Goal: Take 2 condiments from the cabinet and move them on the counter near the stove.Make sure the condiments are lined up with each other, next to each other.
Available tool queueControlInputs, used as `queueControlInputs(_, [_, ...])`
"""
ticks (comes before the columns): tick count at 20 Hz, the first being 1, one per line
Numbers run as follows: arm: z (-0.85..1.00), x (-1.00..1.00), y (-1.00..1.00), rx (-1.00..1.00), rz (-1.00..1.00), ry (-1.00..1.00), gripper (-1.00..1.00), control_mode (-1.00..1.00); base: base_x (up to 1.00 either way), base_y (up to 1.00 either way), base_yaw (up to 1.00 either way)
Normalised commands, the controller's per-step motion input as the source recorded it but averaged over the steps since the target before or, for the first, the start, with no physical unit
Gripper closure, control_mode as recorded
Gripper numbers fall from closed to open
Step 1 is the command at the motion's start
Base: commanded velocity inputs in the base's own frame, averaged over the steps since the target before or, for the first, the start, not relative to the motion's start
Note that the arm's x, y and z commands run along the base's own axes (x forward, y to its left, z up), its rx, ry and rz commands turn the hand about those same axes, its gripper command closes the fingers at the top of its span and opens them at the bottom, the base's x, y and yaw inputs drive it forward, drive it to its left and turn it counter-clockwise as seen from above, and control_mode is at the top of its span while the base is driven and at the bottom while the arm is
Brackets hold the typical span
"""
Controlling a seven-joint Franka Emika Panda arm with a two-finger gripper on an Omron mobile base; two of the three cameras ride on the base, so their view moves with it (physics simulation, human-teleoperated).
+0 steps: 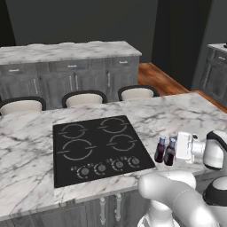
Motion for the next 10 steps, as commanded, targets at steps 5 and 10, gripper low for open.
queueControlInputs(5, [0.13,0.02,-0.24,0.09,0.00,0.00,-1.00,-1.00,0.00,0.00,0.00])
queueControlInputs(10, [0.10,-0.06,-0.12,0.02,0.00,-0.01,-1.00,-1.00,0.00,0.00,0.00])
